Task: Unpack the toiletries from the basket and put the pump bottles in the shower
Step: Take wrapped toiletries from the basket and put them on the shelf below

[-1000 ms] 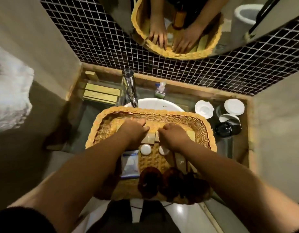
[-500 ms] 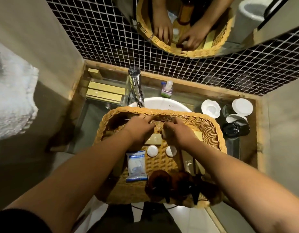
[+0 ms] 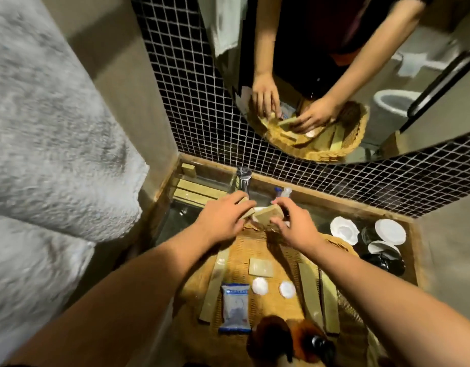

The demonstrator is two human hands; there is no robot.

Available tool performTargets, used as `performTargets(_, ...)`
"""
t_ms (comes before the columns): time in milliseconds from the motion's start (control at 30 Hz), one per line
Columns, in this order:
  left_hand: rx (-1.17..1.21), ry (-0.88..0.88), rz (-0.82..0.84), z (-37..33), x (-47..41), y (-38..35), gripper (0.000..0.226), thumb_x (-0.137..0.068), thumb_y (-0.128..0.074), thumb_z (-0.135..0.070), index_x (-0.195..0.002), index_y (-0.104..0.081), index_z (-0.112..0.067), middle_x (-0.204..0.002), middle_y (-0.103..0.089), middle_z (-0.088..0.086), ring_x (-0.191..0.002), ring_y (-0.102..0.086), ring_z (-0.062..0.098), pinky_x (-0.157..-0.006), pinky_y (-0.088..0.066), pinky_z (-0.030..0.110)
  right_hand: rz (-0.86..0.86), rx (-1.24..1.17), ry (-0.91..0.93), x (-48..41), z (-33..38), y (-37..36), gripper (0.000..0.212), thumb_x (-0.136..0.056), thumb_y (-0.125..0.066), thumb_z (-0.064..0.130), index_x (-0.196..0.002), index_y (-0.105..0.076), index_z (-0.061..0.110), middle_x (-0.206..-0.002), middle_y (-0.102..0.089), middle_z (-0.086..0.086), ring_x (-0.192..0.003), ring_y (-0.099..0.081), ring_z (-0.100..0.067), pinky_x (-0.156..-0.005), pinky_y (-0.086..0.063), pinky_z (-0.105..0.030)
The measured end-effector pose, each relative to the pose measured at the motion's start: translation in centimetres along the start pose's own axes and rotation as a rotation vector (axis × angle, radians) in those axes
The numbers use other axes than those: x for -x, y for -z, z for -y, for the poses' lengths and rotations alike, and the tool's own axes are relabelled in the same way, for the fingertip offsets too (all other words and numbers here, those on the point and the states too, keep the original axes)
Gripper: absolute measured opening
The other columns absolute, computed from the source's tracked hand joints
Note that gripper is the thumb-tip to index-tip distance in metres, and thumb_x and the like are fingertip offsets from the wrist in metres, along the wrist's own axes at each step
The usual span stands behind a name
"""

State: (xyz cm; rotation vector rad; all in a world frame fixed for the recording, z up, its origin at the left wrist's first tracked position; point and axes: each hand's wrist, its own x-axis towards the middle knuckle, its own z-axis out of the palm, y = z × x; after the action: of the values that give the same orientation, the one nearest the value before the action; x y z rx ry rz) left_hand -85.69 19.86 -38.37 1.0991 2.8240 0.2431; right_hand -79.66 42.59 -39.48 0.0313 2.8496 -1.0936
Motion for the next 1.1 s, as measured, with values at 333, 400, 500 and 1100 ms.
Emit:
performTargets(333, 0.080, 0.283, -0.196, 5.0, 0.7, 3.9, 0.050, -0.092, -0.057, -0.035, -0.140, -0.044, -0.031, -0.142, -0.044, -0.001, -0.102, -0.065, 0.026, -0.078, -0.056, 0.041, -0.066, 0.094, 0.202, -4.9, 5.4, -1.0, 0.048, -0.100, -0.056, 0.015, -0.147, -0.047, 0.021, -0.126, -0.055, -0.002, -0.116, -0.050, -0.011, -0.104, -0.035, -0.021)
performTargets(400, 0.115, 0.347, -0.216, 6.0, 0.6, 3.9, 0.050, -0.092, -0.057, -0.032, -0.140, -0.044, -0.031, -0.142, -0.044, -0.002, -0.101, -0.065, 0.027, -0.079, -0.056, 0.043, -0.101, 0.077, 0.220, -5.9, 6.6, -1.5, 0.050, -0.099, -0.057, 0.014, -0.147, -0.047, 0.025, -0.114, -0.053, 0.003, -0.103, -0.049, -0.007, -0.095, -0.036, -0.016)
performTargets(500, 0.169, 0.428, -0.248, 7.5, 0.5, 3.2, 0.049, -0.091, -0.057, -0.032, -0.139, -0.048, -0.032, -0.145, -0.043, -0.006, -0.107, -0.062, 0.025, -0.081, -0.055, 0.041, -0.108, 0.060, 0.237, -7.4, 8.3, -2.2, 0.047, -0.099, -0.057, 0.019, -0.145, -0.048, 0.027, -0.109, -0.053, 0.004, -0.098, -0.051, -0.007, -0.090, -0.042, -0.020)
performTargets(1100, 0.268, 0.752, -0.199, 15.2, -3.9, -1.9, 0.042, -0.094, -0.058, -0.036, -0.134, -0.057, -0.023, -0.135, -0.054, 0.008, -0.119, -0.053, 0.028, -0.099, -0.047, 0.041, 0.096, 0.128, 0.014, -18.7, 11.6, -10.8, 0.039, -0.084, -0.069, 0.031, -0.122, -0.061, 0.025, -0.114, -0.061, -0.003, -0.101, -0.061, -0.024, -0.089, -0.051, -0.037)
